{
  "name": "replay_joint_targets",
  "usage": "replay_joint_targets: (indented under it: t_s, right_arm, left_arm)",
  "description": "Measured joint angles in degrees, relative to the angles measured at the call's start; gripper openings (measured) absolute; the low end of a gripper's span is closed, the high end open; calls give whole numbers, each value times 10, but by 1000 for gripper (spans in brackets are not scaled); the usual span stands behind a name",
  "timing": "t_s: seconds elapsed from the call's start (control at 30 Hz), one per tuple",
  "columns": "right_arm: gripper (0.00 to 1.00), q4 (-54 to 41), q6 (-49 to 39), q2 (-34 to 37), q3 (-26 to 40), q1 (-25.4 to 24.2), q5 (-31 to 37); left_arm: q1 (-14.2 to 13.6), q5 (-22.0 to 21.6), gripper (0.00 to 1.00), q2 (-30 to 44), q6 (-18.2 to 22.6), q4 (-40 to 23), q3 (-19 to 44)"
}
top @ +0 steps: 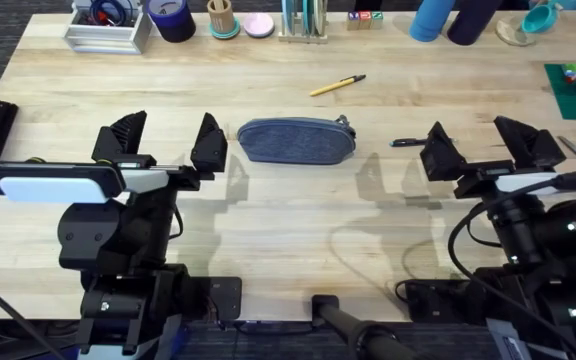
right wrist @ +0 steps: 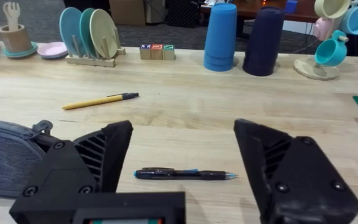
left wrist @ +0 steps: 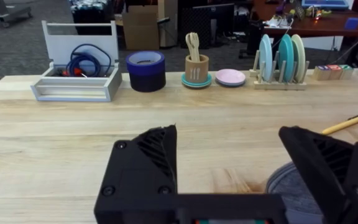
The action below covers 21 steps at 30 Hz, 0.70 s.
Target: Unzip the bag, pick up the pens from the table one at a time and place them inside, then zip the bag closed.
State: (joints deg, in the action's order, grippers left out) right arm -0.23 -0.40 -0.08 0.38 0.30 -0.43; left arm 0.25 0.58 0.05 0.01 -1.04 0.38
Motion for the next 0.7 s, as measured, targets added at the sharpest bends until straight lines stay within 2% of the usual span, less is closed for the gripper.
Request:
replay_joint_targets:
  t_s: [0.4,0.7]
  right_arm:
    - [996,5,0,0,0,-1,0]
    - [997,75,0,0,0,-1,0]
  left_arm:
    - [0,0,993,0,0,3,0]
    - [0,0,993,0,0,5,2]
